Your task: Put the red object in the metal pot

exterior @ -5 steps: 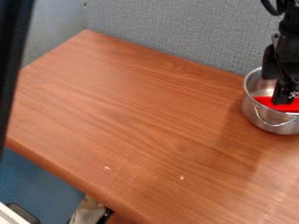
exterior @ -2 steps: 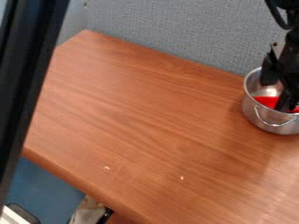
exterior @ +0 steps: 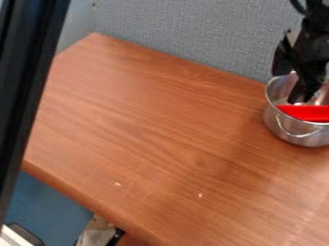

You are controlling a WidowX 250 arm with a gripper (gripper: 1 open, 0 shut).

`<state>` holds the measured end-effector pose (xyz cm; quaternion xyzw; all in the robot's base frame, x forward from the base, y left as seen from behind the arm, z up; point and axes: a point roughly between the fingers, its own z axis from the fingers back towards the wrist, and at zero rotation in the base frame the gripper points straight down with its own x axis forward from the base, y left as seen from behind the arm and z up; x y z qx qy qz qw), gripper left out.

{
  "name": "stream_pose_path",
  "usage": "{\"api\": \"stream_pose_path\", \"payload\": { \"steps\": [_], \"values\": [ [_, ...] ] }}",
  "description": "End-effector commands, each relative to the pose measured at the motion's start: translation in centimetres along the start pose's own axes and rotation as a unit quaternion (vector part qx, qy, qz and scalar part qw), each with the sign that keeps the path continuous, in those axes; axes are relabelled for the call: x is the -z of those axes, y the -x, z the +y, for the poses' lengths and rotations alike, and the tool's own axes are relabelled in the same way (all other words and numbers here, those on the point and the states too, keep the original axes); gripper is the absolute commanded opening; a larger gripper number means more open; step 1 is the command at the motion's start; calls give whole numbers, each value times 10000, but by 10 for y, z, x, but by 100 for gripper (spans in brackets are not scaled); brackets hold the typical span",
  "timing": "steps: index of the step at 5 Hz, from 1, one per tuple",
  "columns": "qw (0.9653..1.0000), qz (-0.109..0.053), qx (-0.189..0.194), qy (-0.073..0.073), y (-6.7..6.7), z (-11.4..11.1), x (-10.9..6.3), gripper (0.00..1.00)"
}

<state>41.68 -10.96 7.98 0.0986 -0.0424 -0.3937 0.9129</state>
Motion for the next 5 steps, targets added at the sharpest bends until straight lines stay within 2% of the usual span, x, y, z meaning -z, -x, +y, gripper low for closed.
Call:
{"api": "stream_pose_path", "payload": {
  "steps": [1, 2, 3, 4, 5],
  "values": [
    [9972, -558, 286, -401, -21, 1, -63, 100],
    [9945, -700, 605, -490, -38, -9, -86, 100],
    [9946, -740, 633, -369, -40, -19, -102, 100],
    [9953, -603, 721, -244, -45, -30, -113, 100],
    [9979, -359, 506, -162, -41, -35, -105, 0]
  ]
}}
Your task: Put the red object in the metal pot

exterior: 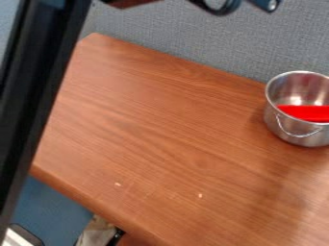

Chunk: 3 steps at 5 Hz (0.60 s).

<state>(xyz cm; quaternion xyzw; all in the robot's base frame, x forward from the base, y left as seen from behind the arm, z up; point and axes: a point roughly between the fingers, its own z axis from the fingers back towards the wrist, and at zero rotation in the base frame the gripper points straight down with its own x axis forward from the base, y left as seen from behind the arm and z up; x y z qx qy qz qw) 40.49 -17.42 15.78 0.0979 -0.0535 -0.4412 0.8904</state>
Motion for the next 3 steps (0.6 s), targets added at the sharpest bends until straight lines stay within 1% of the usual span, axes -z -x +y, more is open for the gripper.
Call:
{"api": "stream_pose_path", "payload": {
  "steps": [1, 2, 3],
  "values": [
    [9998, 55, -214, -22, 3, -2, -18, 0],
    [9995, 168, -271, 20, 11, 1, -15, 0],
    [9993, 265, -250, 15, 18, 1, -12, 0]
  ]
}}
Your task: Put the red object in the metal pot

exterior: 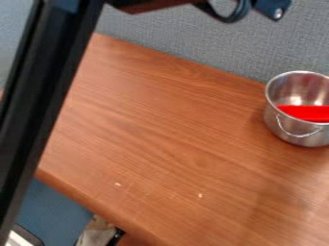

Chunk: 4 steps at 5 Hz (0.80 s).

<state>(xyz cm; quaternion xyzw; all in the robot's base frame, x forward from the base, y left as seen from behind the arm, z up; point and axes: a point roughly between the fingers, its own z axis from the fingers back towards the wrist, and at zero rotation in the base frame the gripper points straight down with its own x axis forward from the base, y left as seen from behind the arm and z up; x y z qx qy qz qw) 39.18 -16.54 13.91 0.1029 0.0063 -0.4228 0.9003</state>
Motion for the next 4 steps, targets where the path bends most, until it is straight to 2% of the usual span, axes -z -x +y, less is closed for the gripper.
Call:
{"api": "stream_pose_path", "payload": {
  "steps": [1, 2, 3, 4],
  "values": [
    [9995, -216, -94, -201, 12, 9, -25, 0],
    [9962, -67, 853, -149, 7, 7, -25, 0],
    [9834, 91, 1808, -100, 3, 3, -25, 0],
    [9761, 25, 2173, 83, -10, 7, -26, 0]
  ]
}}
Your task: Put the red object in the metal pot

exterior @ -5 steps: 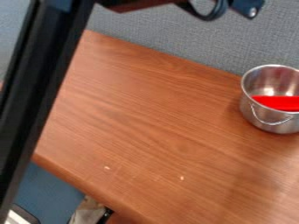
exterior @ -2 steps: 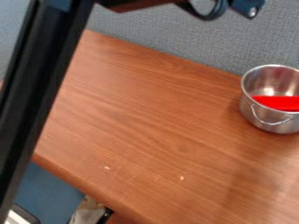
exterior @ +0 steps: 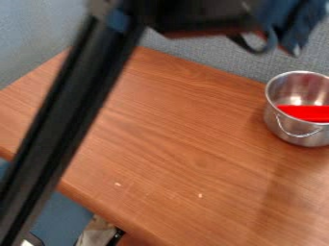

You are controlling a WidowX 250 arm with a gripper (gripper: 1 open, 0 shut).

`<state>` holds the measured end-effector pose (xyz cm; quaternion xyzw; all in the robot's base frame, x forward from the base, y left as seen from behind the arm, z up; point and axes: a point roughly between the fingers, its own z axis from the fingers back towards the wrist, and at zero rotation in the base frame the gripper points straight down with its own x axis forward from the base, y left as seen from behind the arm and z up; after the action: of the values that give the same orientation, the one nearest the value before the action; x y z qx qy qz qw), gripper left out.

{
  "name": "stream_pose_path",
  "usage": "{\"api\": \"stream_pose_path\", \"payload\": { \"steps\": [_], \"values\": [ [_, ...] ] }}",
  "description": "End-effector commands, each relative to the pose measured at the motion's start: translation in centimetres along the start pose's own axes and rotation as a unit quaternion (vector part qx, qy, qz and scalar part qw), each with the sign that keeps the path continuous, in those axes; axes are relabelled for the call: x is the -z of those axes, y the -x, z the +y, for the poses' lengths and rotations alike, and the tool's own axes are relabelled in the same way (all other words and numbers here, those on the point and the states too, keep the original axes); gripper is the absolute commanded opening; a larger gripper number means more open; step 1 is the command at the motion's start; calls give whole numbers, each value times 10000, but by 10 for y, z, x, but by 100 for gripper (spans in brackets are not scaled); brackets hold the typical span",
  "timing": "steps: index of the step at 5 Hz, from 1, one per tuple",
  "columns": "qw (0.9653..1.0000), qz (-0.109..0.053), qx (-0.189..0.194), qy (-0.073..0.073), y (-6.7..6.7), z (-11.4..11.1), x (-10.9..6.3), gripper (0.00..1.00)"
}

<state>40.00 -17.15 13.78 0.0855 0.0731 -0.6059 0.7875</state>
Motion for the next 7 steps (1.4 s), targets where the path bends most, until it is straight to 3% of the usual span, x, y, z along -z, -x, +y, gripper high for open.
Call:
{"api": "stream_pose_path", "payload": {
  "steps": [1, 2, 4, 6, 7],
  "values": [
    [9985, -379, 379, -130, -11, 13, -27, 0],
    [9972, -300, 665, -161, -13, 12, -34, 100],
    [9920, -139, 1237, -223, -17, 10, -48, 100],
    [9831, 24, 1809, -290, -21, 6, -62, 100],
    [9869, 166, 1589, -222, -26, -6, -54, 100]
  ]
}}
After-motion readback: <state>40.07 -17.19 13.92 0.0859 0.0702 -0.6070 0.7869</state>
